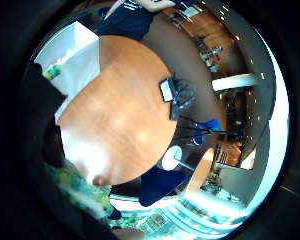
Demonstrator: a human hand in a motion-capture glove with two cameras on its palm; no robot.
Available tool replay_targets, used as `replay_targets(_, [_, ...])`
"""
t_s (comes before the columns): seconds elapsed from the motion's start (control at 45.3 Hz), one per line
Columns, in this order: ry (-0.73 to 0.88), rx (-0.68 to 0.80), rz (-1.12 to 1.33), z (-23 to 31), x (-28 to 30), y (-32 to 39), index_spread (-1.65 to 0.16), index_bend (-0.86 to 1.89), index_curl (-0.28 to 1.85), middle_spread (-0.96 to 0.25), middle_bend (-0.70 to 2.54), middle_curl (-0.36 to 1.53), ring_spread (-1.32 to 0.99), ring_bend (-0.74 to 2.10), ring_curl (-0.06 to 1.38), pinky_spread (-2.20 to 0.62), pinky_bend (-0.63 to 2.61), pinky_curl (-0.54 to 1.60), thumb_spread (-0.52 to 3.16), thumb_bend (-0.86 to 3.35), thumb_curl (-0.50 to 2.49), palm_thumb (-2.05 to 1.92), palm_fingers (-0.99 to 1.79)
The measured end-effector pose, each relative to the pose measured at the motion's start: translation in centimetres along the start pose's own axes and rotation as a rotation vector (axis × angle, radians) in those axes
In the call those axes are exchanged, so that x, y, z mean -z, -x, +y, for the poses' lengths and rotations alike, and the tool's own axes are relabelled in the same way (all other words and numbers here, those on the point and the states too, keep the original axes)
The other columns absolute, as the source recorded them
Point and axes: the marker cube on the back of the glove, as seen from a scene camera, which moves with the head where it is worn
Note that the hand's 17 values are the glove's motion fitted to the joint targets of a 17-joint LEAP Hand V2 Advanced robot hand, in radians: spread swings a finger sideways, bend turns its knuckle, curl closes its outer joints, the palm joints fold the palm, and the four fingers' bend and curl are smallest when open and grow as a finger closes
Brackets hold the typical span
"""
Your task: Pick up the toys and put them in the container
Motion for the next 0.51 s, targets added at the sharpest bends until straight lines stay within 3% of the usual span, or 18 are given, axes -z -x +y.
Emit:
replay_targets(0.397, [-0.002, 0.090, 0.101, -10.6, -1.0, 16.1, -0.26, 1.17, 0.94, -0.33, 1.27, 1.12, -0.53, 1.44, 0.91, -0.39, 1.15, 0.59, 0.62, 0.31, 1.26, 0.53, 0.63])
replay_targets(0.508, [-0.008, 0.205, 0.055, -10.7, -1.6, 16.9, -0.26, 1.14, 0.95, -0.32, 1.25, 1.11, -0.52, 1.41, 0.90, -0.39, 1.16, 0.59, 0.60, 0.29, 1.29, 0.52, 0.59])
